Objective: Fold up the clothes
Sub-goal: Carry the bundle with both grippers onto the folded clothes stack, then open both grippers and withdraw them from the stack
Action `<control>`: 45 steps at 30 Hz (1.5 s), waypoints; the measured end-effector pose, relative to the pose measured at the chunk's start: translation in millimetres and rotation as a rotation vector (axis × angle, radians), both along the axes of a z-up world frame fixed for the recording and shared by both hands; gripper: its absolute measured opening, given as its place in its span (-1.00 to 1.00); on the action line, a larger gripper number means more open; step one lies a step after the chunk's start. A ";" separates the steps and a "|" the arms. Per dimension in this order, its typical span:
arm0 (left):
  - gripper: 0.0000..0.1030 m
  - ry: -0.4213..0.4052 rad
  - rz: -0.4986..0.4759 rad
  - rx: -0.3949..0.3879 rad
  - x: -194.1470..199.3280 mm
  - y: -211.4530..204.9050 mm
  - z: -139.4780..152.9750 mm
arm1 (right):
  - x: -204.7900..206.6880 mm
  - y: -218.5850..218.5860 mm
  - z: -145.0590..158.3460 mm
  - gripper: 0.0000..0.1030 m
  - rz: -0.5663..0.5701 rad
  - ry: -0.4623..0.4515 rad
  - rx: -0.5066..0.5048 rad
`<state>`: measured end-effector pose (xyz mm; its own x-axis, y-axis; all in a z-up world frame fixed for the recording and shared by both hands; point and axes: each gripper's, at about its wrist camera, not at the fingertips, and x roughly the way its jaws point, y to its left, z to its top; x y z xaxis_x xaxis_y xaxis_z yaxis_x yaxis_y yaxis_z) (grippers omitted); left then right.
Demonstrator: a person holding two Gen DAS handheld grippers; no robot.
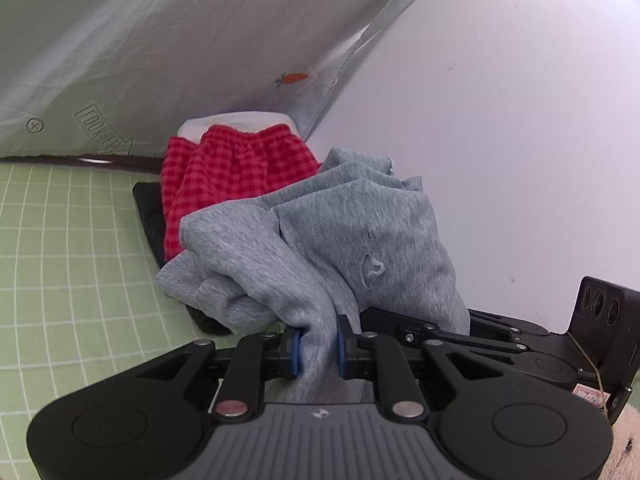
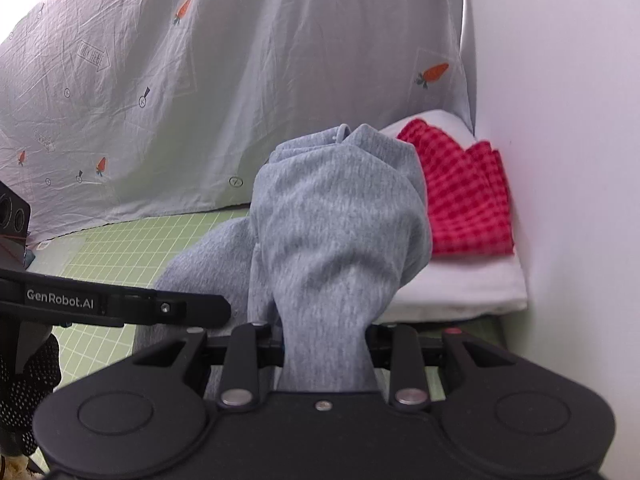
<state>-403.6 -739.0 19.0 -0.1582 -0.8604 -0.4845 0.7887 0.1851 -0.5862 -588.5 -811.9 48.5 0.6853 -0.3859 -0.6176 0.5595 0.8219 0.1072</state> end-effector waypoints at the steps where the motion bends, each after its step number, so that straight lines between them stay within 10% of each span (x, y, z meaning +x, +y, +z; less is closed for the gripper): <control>1: -0.65 -0.001 0.013 -0.021 5.1 -16.4 6.1 | 2.9 -16.2 9.7 -0.43 0.015 -0.006 -0.031; 6: -0.47 -0.176 0.065 -0.049 28.1 -97.5 18.1 | 40.0 -98.3 33.8 -0.31 -0.001 -0.019 -0.169; 9: 0.19 -0.247 0.167 0.055 46.8 -131.8 -3.6 | 71.9 -137.6 21.4 0.50 -0.091 0.014 -0.308; 15: 0.25 -0.225 0.229 0.177 74.0 -151.6 -57.4 | 102.3 -141.1 -19.1 0.52 -0.244 -0.045 -0.525; 24: 0.53 -0.159 0.209 0.214 100.2 -149.7 -95.1 | 129.9 -177.1 -89.7 0.49 -0.229 0.079 -0.382; 40: 1.00 -0.536 0.268 0.142 48.6 -13.1 -4.1 | 73.5 -44.4 -33.0 0.99 -0.320 -0.006 -0.298; 45: 1.00 -0.504 0.284 0.127 21.3 39.3 6.1 | 48.6 16.7 -25.5 0.99 -0.347 -0.004 -0.298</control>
<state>-382.3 -699.7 25.1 0.3462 -0.7658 -0.5420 0.8735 0.4738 -0.1116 -539.9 -795.2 23.0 0.4861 -0.7535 -0.4426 0.8074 0.5811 -0.1026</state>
